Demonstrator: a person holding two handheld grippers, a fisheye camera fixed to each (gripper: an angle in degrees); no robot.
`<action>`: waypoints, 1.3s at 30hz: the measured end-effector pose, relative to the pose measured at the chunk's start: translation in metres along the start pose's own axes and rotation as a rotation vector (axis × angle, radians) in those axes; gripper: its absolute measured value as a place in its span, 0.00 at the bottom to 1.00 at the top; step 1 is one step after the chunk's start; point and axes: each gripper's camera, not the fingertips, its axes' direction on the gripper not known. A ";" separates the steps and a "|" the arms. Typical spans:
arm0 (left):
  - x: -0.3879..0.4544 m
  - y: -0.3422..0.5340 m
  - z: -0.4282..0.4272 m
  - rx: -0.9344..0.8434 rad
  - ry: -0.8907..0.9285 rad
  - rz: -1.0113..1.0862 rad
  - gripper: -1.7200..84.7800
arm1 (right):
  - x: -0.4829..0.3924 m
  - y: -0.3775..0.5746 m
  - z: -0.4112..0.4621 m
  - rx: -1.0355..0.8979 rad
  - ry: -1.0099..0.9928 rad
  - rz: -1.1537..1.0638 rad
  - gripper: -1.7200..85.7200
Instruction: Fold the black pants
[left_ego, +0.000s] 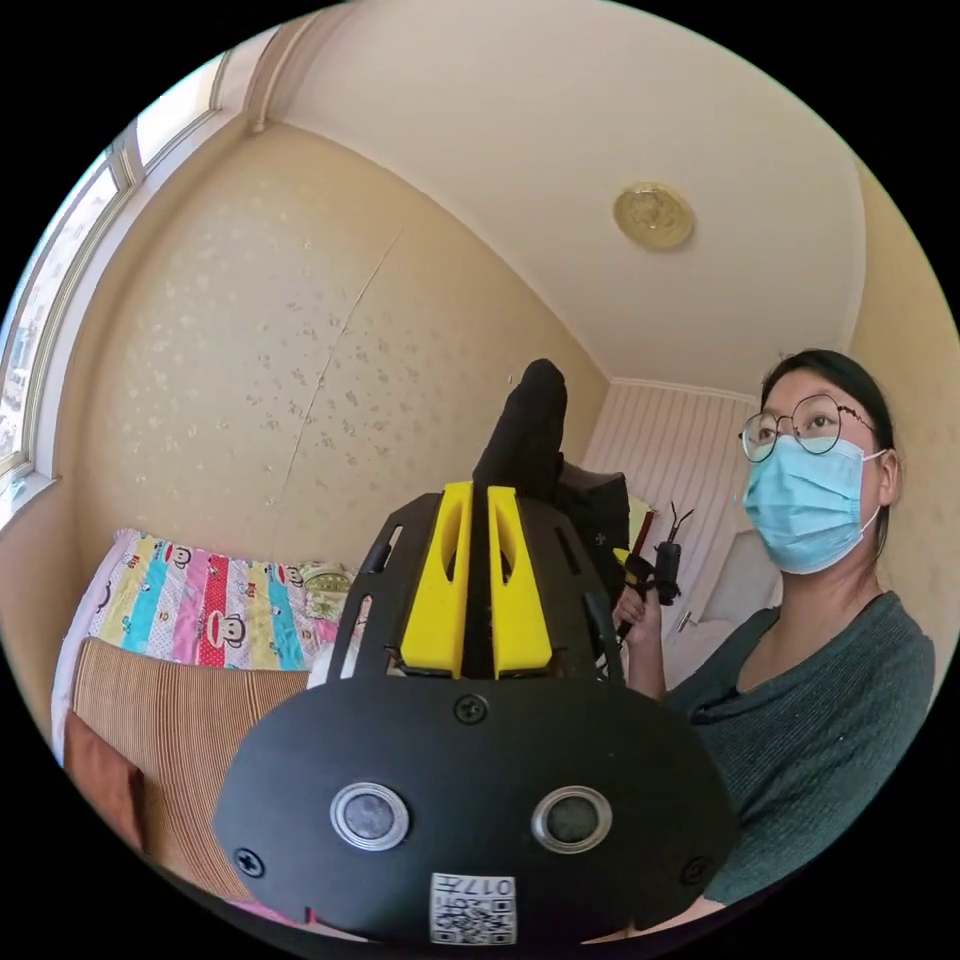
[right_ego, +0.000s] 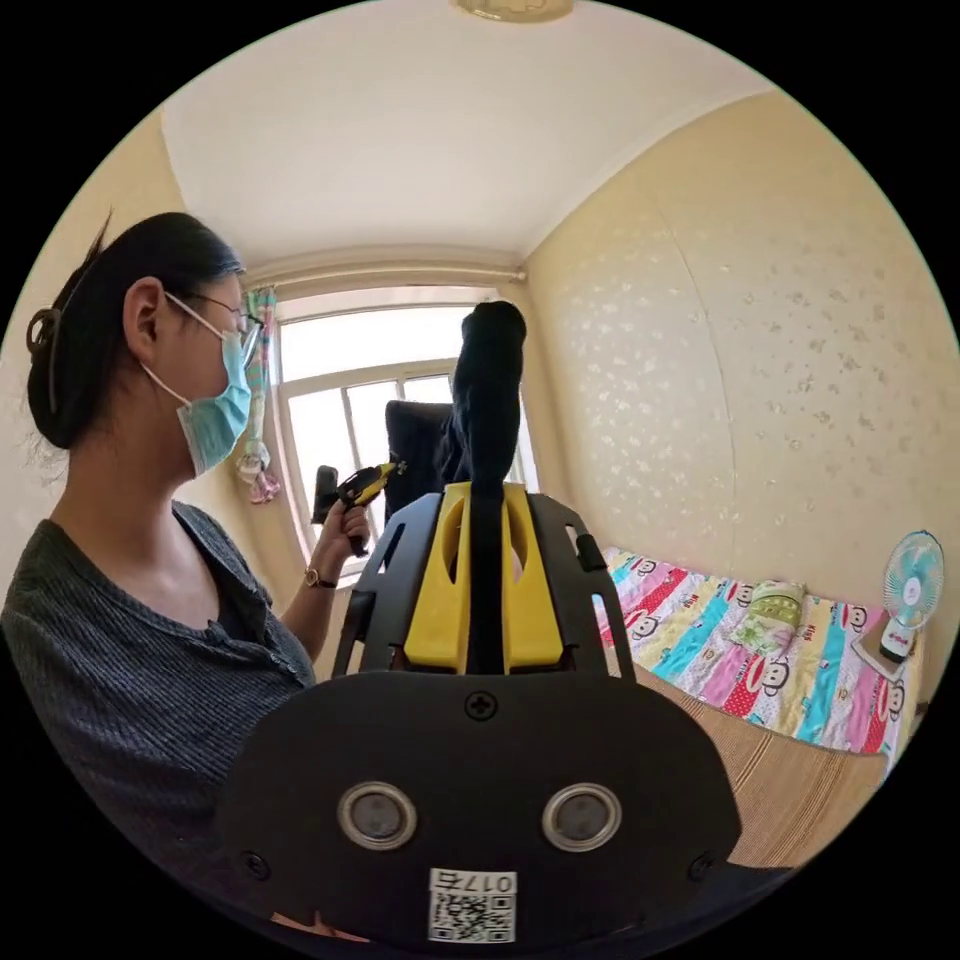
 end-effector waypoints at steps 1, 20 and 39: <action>-0.022 -0.016 0.014 -0.010 0.026 -0.026 0.05 | 0.010 -0.009 0.016 0.009 0.104 0.014 0.04; -0.554 0.120 0.298 -0.926 -0.287 -0.557 0.11 | 0.392 0.058 0.323 -0.771 0.377 0.807 0.04; -0.640 0.345 0.150 -1.388 -0.343 -0.681 0.10 | 0.361 0.088 0.306 -0.827 0.119 1.434 0.03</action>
